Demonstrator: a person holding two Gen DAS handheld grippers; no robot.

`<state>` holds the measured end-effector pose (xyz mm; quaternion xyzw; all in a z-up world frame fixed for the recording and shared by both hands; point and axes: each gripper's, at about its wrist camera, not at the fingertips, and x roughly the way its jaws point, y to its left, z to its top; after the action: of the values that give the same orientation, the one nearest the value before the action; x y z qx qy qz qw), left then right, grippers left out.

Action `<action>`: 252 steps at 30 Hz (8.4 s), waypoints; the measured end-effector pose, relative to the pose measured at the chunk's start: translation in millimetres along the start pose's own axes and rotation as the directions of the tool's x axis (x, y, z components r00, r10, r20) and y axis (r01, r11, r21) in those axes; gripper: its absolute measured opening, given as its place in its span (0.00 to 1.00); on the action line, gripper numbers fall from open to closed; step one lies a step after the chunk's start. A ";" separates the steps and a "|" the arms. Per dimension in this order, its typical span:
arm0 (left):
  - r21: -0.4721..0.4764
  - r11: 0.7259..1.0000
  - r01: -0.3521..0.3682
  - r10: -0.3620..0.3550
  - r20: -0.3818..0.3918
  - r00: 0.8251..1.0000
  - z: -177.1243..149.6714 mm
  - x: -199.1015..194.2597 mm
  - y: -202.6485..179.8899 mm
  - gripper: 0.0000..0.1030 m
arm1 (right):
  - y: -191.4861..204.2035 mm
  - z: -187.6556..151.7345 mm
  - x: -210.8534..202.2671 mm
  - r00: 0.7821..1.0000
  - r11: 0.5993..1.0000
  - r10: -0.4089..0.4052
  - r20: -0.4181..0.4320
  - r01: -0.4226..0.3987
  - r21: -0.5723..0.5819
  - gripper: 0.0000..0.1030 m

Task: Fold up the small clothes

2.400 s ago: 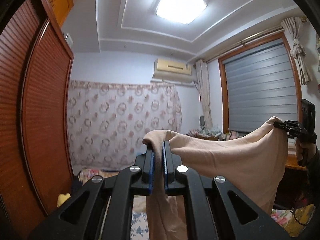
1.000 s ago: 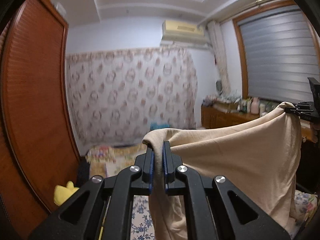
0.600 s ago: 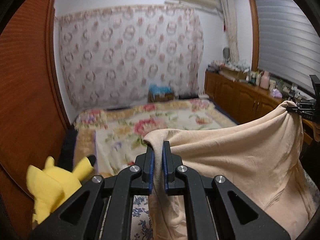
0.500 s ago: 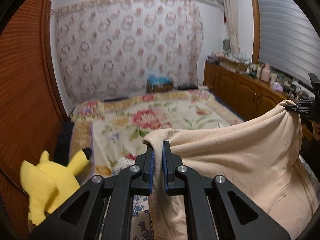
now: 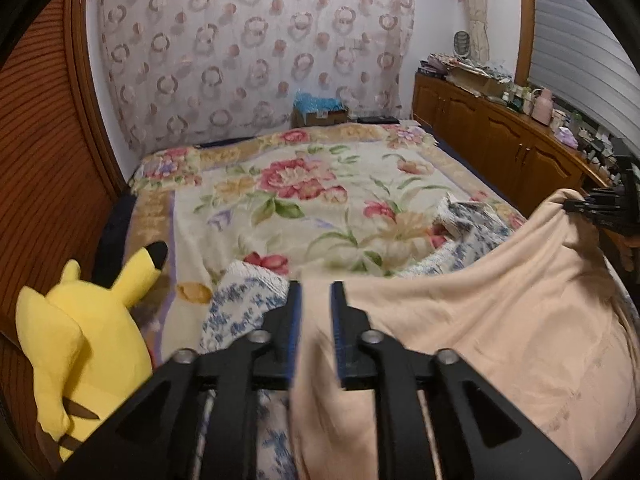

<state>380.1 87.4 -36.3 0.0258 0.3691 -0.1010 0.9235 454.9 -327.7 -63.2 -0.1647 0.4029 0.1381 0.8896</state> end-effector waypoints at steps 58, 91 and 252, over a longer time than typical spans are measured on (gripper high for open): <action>0.016 0.998 0.062 -0.060 -0.111 0.992 -156.9 -70.7 -90.1 0.51 | 33.7 -256.3 -214.4 0.994 0.941 -0.058 -0.093 0.085 0.328 0.21; -0.270 0.962 0.050 -0.080 -0.099 0.992 -119.6 -34.5 -13.0 0.47 | 17.3 -117.5 -65.0 0.991 0.932 0.129 -0.034 -0.110 0.347 0.46; 0.349 0.781 0.517 -0.570 0.060 0.820 -99.0 -215.3 -337.8 0.02 | 78.2 -321.1 -299.6 0.976 0.965 -0.037 0.213 -0.020 0.262 0.65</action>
<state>91.5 -194.9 48.8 0.0579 0.2634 -0.4233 0.8649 18.9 -420.5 -48.5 -0.0310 0.3180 0.0967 0.9426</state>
